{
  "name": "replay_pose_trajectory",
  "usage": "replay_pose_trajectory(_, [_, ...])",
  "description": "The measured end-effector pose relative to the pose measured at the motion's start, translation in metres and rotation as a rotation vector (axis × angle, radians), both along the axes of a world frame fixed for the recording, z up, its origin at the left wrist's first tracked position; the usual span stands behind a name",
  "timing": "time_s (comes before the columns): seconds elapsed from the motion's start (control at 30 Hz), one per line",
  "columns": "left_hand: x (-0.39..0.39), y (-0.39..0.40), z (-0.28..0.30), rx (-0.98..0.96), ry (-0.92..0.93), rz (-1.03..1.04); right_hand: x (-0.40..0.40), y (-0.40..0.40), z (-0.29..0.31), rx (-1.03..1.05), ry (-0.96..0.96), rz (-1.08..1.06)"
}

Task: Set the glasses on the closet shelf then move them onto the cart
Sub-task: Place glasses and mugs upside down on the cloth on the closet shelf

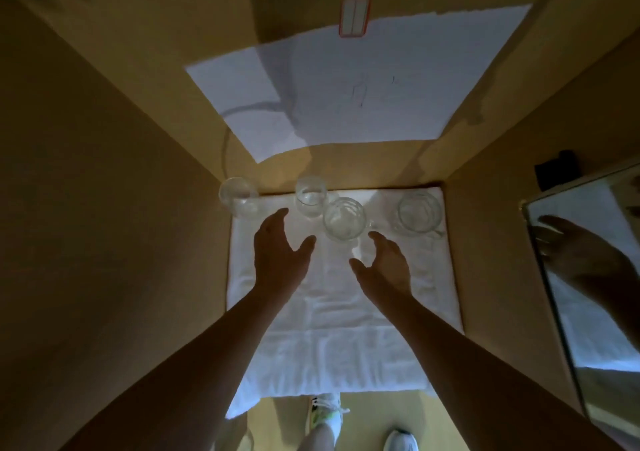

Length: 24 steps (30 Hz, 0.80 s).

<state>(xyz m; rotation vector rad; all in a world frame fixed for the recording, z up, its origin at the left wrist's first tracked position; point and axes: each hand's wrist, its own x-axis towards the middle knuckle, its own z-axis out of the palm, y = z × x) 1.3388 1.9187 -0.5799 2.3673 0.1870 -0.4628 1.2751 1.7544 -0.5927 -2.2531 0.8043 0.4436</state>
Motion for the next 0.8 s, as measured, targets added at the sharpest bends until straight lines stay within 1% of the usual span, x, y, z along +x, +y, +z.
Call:
replay_pose_trajectory(0.23, [0.041, -0.002, -0.041, -0.085, 0.001, 0.021, 0.015, -0.015, -0.046, 0.008, -0.017, -0.083])
replay_pose_trajectory(0.43, [0.069, -0.004, -0.067, -0.171, -0.018, 0.011, 0.022, -0.024, -0.073, 0.046, -0.02, -0.078])
replay_pose_trajectory(0.57, [0.076, -0.001, -0.083, -0.16, -0.026, -0.031, 0.029, -0.026, -0.088, 0.094, 0.01, -0.084])
replay_pose_trajectory(0.67, [0.079, 0.001, -0.092, -0.138, -0.04, -0.078, 0.029, -0.024, -0.094, 0.119, 0.006, -0.128])
replay_pose_trajectory(0.8, [0.083, -0.005, -0.096, -0.124, -0.055, -0.105, 0.019, -0.025, -0.098, 0.153, 0.023, -0.166])
